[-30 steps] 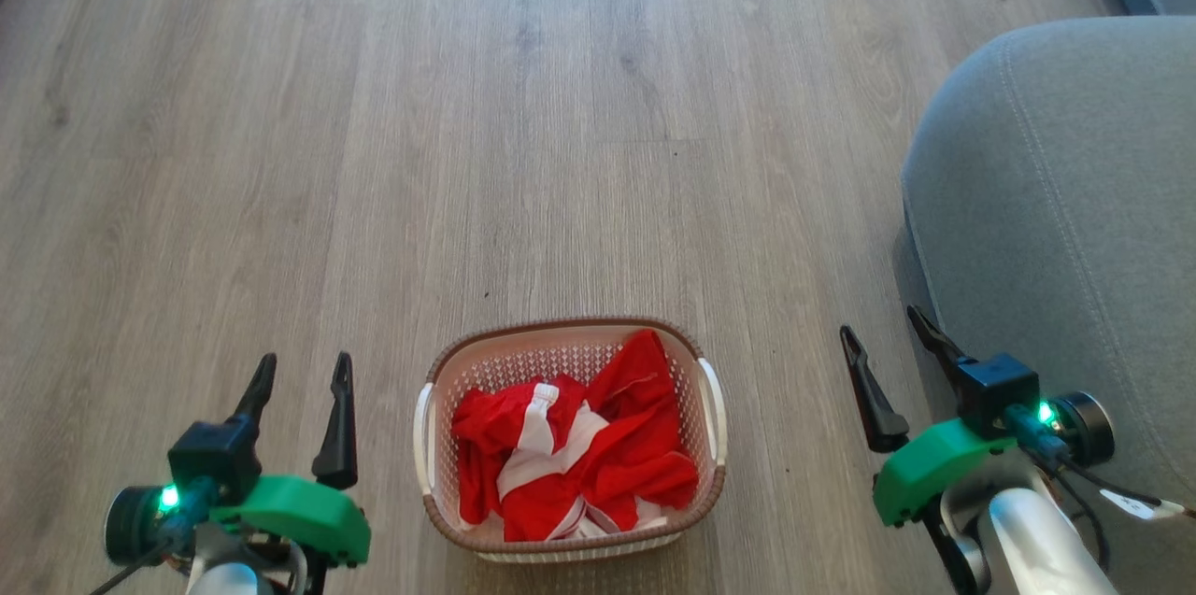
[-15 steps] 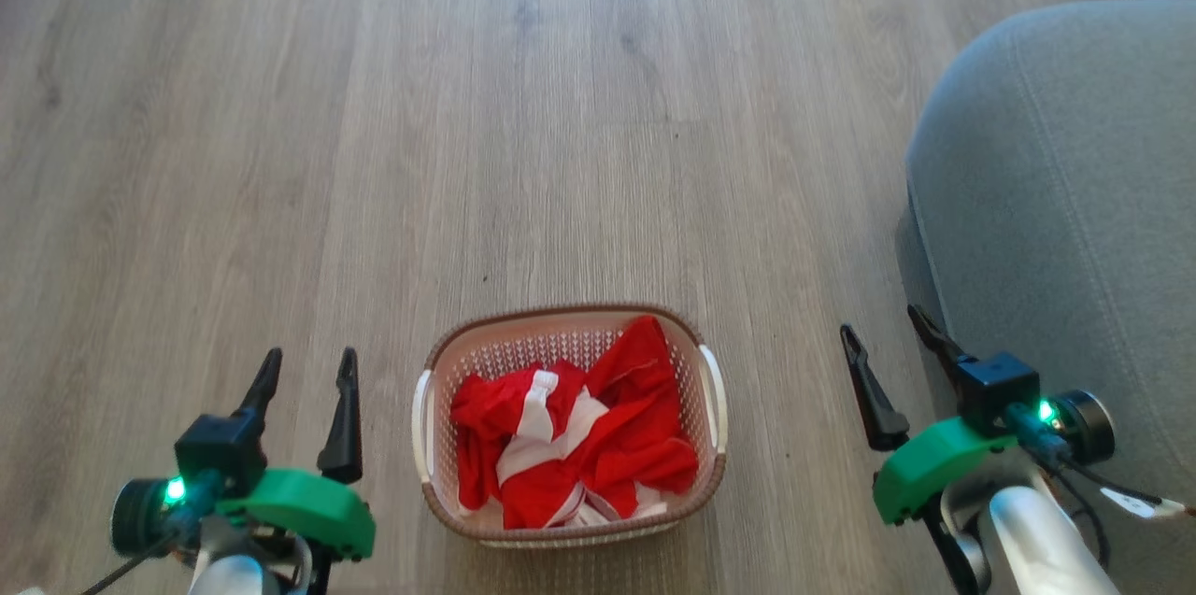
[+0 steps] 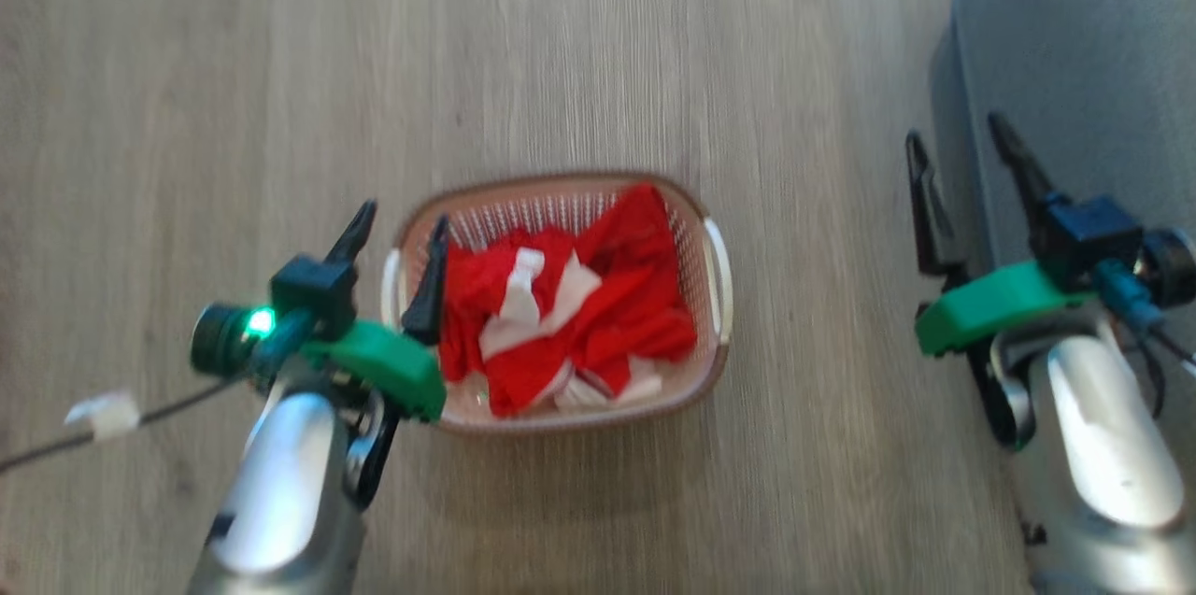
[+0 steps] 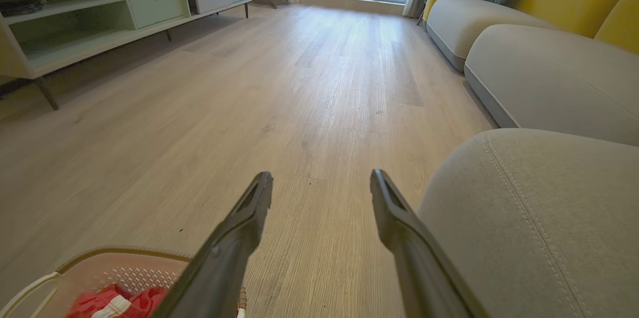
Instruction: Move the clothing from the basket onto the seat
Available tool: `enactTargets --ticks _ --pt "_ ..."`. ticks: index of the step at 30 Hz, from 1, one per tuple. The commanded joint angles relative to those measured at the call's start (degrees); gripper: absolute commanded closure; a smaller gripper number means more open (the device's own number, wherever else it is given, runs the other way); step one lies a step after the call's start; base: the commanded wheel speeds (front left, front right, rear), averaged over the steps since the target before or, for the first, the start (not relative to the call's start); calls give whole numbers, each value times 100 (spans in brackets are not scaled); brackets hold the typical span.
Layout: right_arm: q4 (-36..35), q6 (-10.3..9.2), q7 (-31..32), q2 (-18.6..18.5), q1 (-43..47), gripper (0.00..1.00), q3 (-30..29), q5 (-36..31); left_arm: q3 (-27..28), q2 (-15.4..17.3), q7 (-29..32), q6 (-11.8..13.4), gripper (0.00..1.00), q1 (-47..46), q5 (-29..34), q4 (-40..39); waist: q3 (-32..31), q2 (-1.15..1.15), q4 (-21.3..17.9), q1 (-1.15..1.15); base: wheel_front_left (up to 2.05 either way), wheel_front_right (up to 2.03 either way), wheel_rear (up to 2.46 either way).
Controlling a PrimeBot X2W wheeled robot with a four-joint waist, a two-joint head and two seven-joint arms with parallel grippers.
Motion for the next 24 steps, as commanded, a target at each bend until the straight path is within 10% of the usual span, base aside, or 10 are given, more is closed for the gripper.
enactTargets --ticks 1,24 --pt "-300 -1 -55 41 -317 0 34 -68 -165 76 -72 -5 0 -703 208 521 1123 0 -245 -1 0 0 0" --pt "-567 -1 -55 284 -700 0 72 84 -1243 76 316 181 0 -3179 386 4177 2423 0 -759 -1 0 0 0"
